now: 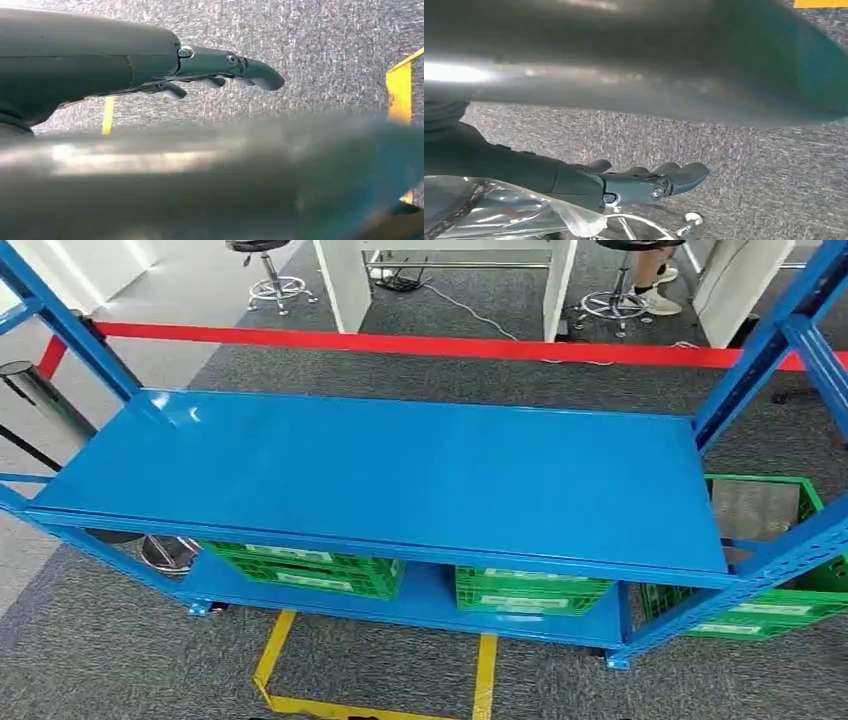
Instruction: Take the parts from the cabinet and place them on the table.
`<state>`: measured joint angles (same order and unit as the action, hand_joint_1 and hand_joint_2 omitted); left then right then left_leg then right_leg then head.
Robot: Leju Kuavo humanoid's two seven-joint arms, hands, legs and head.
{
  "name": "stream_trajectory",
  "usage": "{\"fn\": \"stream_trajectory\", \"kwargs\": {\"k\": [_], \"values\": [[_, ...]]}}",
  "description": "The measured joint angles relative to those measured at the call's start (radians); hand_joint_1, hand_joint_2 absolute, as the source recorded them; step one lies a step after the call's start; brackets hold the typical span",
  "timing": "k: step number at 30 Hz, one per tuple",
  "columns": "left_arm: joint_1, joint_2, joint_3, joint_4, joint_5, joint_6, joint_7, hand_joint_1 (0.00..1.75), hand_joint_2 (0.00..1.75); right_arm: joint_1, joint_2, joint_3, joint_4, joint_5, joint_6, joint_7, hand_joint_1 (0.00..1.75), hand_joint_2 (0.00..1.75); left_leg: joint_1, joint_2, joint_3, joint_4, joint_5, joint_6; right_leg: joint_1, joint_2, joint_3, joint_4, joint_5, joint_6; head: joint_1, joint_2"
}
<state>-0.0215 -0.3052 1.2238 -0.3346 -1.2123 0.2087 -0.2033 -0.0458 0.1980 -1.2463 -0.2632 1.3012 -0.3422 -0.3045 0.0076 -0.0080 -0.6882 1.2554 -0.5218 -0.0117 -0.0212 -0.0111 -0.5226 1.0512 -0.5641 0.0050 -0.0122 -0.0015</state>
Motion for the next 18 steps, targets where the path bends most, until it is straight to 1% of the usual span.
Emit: {"fn": "stream_trajectory", "kwargs": {"k": [1,2,3,4,5,6,7,8,9,10,11,12,13,14,15,16,17,18], "values": [[0.000,0.000,0.000,0.000,-0.001,0.002,0.000,0.00,1.75,-0.002,0.000,0.000,0.000,-0.004,0.003,0.003,0.00,0.00,-0.008,0.000,0.035,-0.084,0.052,0.016,0.002,-0.001,0.006,-0.001,-0.003,0.000,0.001,0.000],[0.000,0.000,0.001,0.000,-0.001,0.004,0.000,0.00,1.75,-0.003,0.000,-0.001,0.000,-0.008,0.005,0.004,0.00,0.00,-0.018,0.001,0.064,-0.160,0.083,0.033,0.003,-0.003,0.010,-0.002,-0.006,-0.001,0.001,0.000],[-0.001,0.002,0.003,0.000,-0.001,0.005,0.000,0.00,1.75,-0.003,0.005,-0.001,0.002,-0.009,0.008,0.006,0.00,0.00,-0.021,0.008,0.076,-0.167,0.064,0.046,0.006,-0.004,0.007,-0.005,-0.010,0.003,0.004,0.000],[-0.002,0.001,0.005,0.000,0.000,0.007,0.000,0.00,1.75,-0.004,0.004,-0.002,0.002,-0.010,0.009,0.006,0.00,1.75,-0.028,0.008,0.084,-0.188,0.064,0.050,0.002,-0.005,0.011,-0.006,-0.010,0.006,-0.002,0.000],[-0.003,0.001,0.006,0.000,0.001,0.009,0.000,0.00,1.75,-0.004,0.004,-0.002,0.002,-0.012,0.012,0.007,0.00,1.75,-0.029,0.008,0.084,-0.194,0.056,0.057,0.001,-0.009,0.007,-0.008,-0.008,0.009,-0.002,0.000],[-0.002,0.001,0.006,0.000,0.002,0.010,0.001,0.00,1.75,-0.004,0.004,-0.002,0.002,-0.013,0.014,0.008,0.00,1.75,-0.030,0.006,0.084,-0.199,0.054,0.058,0.000,-0.014,0.009,-0.016,-0.006,0.014,-0.004,0.000],[-0.001,0.000,0.007,0.000,0.002,0.009,0.002,0.00,1.75,-0.006,0.004,-0.002,0.002,-0.015,0.016,0.007,0.00,1.75,-0.027,0.005,0.095,-0.224,0.059,0.058,0.004,-0.016,0.018,-0.026,-0.006,0.021,-0.003,0.000],[0.001,-0.002,0.008,0.000,0.002,0.005,0.003,0.00,1.75,-0.006,0.004,-0.002,0.002,-0.017,0.021,0.007,0.00,1.75,-0.018,0.007,0.111,-0.248,0.069,0.050,0.002,-0.011,0.015,-0.020,-0.014,0.023,0.000,0.000],[0.000,-0.002,0.008,0.000,0.008,-0.002,0.004,0.00,1.75,-0.007,0.003,-0.002,0.002,-0.024,0.028,0.005,0.00,1.75,-0.018,0.005,0.118,-0.257,0.069,0.051,0.003,-0.002,0.000,0.009,-0.032,0.026,0.001,0.000],[-0.002,-0.001,0.003,0.000,0.021,-0.010,0.008,0.00,1.75,-0.006,0.000,0.003,0.002,-0.036,0.038,0.005,0.00,1.75,-0.017,0.005,0.118,-0.257,0.069,0.054,0.003,0.004,-0.033,0.070,-0.062,0.027,0.003,0.000],[-0.002,0.002,-0.012,-0.001,0.038,-0.016,0.014,0.00,1.75,-0.002,-0.004,0.018,0.002,-0.053,0.046,0.006,0.00,1.75,-0.018,0.005,0.118,-0.256,0.069,0.055,0.002,0.007,-0.076,0.148,-0.092,0.029,0.003,0.000],[-0.002,0.004,-0.026,-0.003,0.055,-0.020,0.017,0.00,1.75,0.003,-0.008,0.031,0.002,-0.071,0.051,0.008,0.00,1.75,-0.020,0.005,0.119,-0.256,0.066,0.057,0.002,0.008,-0.119,0.216,-0.111,0.032,0.001,0.000],[-0.002,0.008,-0.038,-0.008,0.073,-0.023,0.019,0.00,0.00,0.011,-0.009,0.045,0.002,-0.088,0.057,0.013,0.00,0.00,-0.020,0.004,0.120,-0.256,0.065,0.056,0.002,0.008,-0.146,0.249,-0.109,0.035,0.002,0.000],[-0.003,0.012,-0.053,-0.012,0.091,-0.027,0.023,0.00,0.00,0.019,-0.011,0.059,0.003,-0.108,0.061,0.017,0.00,0.00,-0.020,0.002,0.122,-0.255,0.063,0.055,0.002,0.008,-0.149,0.234,-0.079,0.038,0.002,0.000],[-0.003,0.016,-0.066,-0.018,0.109,-0.030,0.025,0.00,0.00,0.027,-0.014,0.072,0.003,-0.127,0.067,0.021,0.00,0.00,-0.019,0.000,0.125,-0.254,0.060,0.053,0.000,0.008,-0.131,0.183,-0.035,0.039,0.003,0.000],[-0.005,0.019,-0.081,-0.023,0.127,-0.032,0.028,0.00,0.00,0.034,-0.018,0.087,0.004,-0.146,0.071,0.026,0.00,0.00,-0.018,-0.002,0.129,-0.250,0.056,0.048,-0.001,0.008,-0.096,0.101,0.018,0.041,0.002,0.000],[-0.006,0.021,-0.099,-0.028,0.146,-0.035,0.032,0.00,0.00,0.040,-0.020,0.104,0.005,-0.163,0.075,0.029,0.00,0.00,-0.017,-0.002,0.130,-0.243,0.050,0.041,-0.003,0.008,-0.059,0.017,0.059,0.040,0.003,0.000],[-0.008,0.027,-0.115,-0.034,0.163,-0.038,0.035,0.00,0.00,0.043,-0.022,0.121,0.007,-0.184,0.081,0.036,0.00,0.00,-0.024,-0.002,0.127,-0.235,0.043,0.033,0.001,0.011,-0.049,-0.003,0.035,0.037,0.003,0.000]]}}
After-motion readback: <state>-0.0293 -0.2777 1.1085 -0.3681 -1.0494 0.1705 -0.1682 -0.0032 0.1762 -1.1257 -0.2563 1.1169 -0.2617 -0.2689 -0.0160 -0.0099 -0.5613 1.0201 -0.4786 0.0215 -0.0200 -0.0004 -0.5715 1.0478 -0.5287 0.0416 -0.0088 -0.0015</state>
